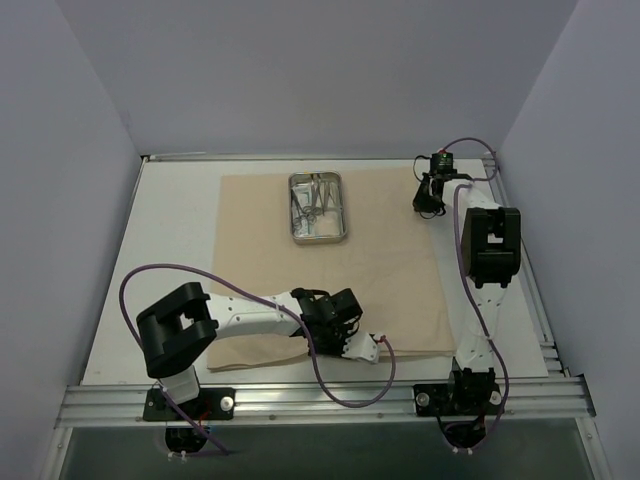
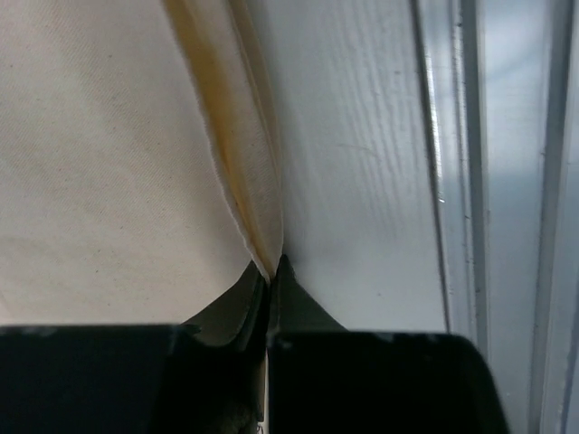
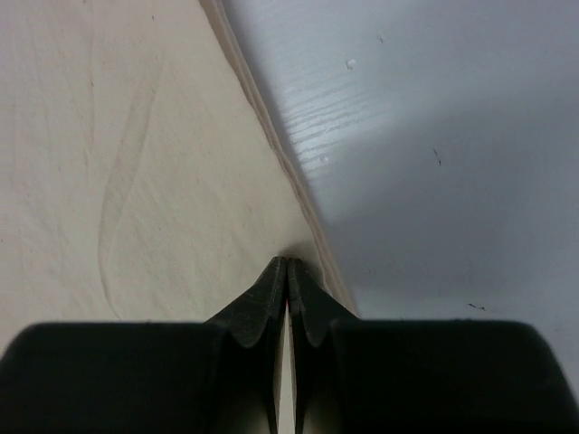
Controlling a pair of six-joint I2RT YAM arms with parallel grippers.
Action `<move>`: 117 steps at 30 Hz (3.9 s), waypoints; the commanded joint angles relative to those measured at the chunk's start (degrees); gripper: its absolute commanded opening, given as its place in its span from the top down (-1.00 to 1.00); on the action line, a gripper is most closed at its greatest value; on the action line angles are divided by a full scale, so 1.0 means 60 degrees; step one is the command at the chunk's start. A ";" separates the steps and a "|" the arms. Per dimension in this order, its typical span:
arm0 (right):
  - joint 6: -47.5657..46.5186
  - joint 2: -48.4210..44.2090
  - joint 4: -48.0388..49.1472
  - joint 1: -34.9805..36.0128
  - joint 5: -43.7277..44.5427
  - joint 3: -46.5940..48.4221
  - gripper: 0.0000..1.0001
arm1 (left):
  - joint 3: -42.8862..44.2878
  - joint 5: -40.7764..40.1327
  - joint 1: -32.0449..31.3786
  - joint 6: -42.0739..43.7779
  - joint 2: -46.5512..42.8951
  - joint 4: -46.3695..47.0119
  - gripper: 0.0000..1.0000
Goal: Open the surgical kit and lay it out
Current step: Smooth out the surgical kit at the center of the board.
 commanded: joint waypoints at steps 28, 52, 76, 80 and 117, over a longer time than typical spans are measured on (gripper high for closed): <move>0.0874 -0.4719 0.1523 0.2817 0.0157 -0.4485 0.86 | 0.1920 0.2320 0.5549 -0.1975 -0.2072 -0.1047 -0.06; 0.2399 -0.8688 -0.1257 0.2793 0.0231 -0.9805 1.00 | 0.0232 -0.1528 0.7235 -0.2477 0.0479 -0.0436 0.04; 0.0949 -0.4559 0.2566 0.7373 0.0934 -0.6788 1.00 | 0.1389 0.0394 0.8071 -0.3516 0.0418 0.0134 0.06; 0.0744 -0.4149 0.1675 0.7783 0.0934 -0.7022 1.00 | 0.1271 0.0290 0.8202 -0.3619 0.0741 0.0193 0.06; 0.2515 -0.6403 -0.2211 0.8989 0.0756 -0.6524 1.00 | -0.0280 -0.0131 0.9330 -0.1876 -0.1544 -0.1595 0.01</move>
